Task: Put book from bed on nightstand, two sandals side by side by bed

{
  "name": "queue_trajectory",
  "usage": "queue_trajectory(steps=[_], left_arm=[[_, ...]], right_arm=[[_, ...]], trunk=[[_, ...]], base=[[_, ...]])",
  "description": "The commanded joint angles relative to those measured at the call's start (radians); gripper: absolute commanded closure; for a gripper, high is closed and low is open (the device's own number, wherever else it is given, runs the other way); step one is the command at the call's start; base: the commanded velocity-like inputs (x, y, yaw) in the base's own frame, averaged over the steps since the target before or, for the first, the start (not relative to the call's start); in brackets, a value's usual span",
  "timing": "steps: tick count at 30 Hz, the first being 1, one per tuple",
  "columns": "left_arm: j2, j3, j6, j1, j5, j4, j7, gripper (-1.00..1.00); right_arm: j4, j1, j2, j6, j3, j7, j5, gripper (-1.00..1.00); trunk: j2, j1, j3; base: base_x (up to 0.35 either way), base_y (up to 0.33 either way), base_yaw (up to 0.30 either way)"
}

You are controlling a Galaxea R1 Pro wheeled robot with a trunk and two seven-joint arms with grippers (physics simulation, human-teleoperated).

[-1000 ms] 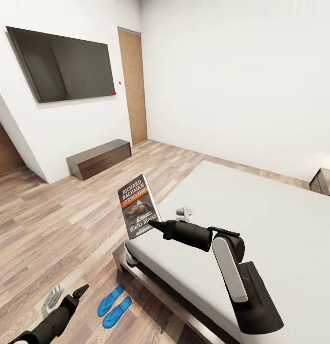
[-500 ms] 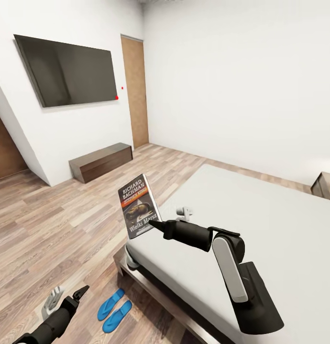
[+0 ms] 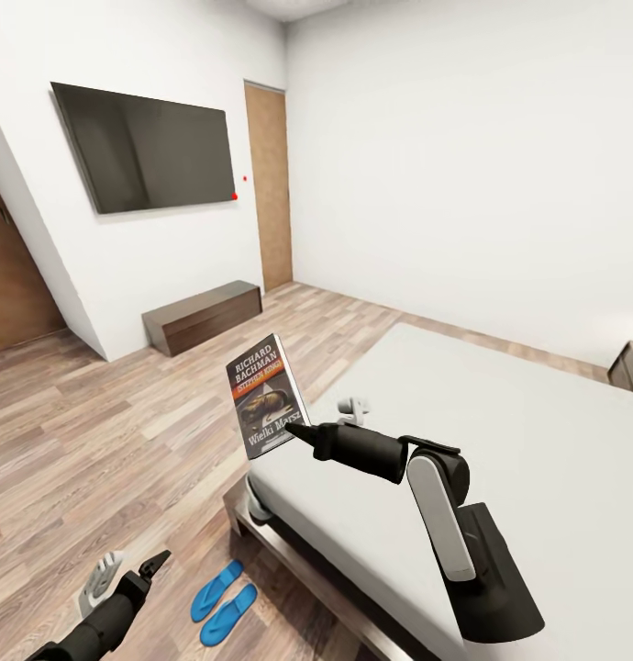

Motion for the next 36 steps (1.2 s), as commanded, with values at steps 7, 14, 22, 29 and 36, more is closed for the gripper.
queue_trajectory(steps=[7, 14, 22, 29, 36], left_arm=[[0.000, 0.001, 0.005, 0.000, 0.009, 0.000, 0.002, -1.00], [0.000, 0.001, 0.006, 0.000, 0.010, 0.000, 0.001, -1.00], [0.000, 0.000, 0.005, 0.000, 0.010, 0.000, 0.001, -1.00], [0.000, 0.001, 0.005, 0.000, 0.010, 0.000, 0.002, -1.00], [0.000, 0.001, 0.005, 0.000, 0.009, 0.001, 0.002, -1.00]], right_arm=[[0.000, -0.001, 0.001, 0.004, -0.001, 0.008, 0.007, 1.00], [0.000, -0.001, 0.001, 0.004, -0.002, 0.008, 0.007, 1.00], [0.000, -0.001, 0.001, 0.004, -0.002, 0.008, 0.007, 1.00], [0.000, -0.001, 0.001, 0.004, -0.001, 0.007, 0.007, 1.00], [0.000, -0.001, 0.001, 0.005, -0.001, 0.007, 0.007, 1.00]], trunk=[[-0.002, 0.001, 0.009], [-0.002, 0.001, 0.021], [-0.002, 0.001, 0.034], [-0.002, 0.001, 0.045], [-0.002, 0.001, 0.057]], base=[[0.000, 0.000, 0.081], [0.000, 0.000, 0.081], [0.000, 0.000, 0.081], [0.000, 0.000, 0.081], [0.000, 0.000, 0.081]])
